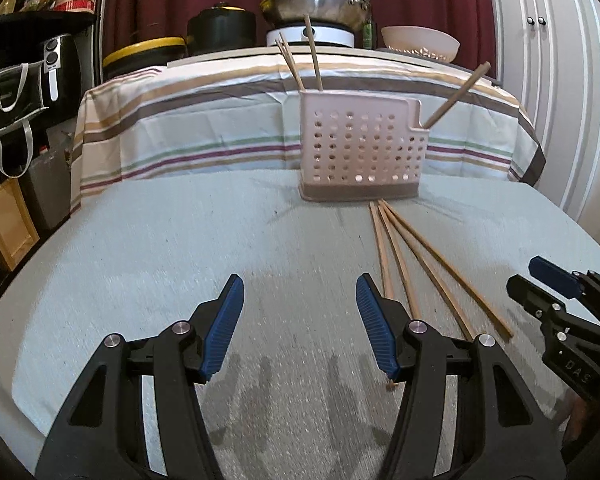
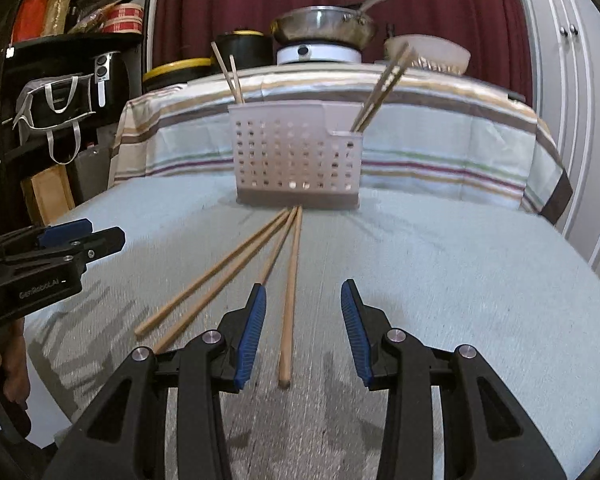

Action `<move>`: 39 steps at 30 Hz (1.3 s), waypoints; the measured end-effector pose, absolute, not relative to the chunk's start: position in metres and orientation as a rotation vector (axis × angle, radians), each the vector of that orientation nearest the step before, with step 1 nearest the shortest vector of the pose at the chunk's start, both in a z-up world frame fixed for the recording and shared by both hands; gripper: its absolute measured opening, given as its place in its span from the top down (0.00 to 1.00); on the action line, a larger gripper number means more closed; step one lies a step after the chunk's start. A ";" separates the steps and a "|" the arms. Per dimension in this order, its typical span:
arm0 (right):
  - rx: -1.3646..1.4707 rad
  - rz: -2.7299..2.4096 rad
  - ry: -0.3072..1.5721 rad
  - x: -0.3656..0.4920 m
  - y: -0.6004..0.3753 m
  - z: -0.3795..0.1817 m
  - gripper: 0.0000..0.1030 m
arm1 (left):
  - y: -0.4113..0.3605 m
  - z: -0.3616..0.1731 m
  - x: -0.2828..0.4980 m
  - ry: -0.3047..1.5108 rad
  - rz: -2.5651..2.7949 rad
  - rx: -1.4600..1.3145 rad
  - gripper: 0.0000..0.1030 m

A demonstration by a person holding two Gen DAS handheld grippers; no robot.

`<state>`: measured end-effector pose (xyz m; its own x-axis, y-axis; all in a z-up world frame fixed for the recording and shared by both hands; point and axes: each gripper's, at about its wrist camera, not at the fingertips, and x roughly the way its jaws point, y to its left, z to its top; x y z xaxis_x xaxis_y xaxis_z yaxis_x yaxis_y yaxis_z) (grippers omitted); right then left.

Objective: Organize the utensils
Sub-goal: 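Move both open grippers back over the remaining chopsticks, then close the right gripper on a chopstick while the left gripper grasps another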

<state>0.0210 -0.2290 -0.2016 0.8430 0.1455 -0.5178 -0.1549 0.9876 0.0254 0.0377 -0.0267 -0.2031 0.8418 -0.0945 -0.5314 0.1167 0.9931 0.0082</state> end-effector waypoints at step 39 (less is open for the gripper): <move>0.029 0.121 0.675 0.019 -0.247 -0.226 0.93 | -0.058 -0.224 0.024 0.631 -0.209 0.044 0.45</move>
<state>0.0191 -0.2471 -0.2256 0.7742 0.1213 -0.6212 -0.1023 0.9925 0.0664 0.0242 -0.0585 -0.2240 0.7870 -0.1802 -0.5900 0.2070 0.9781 -0.0226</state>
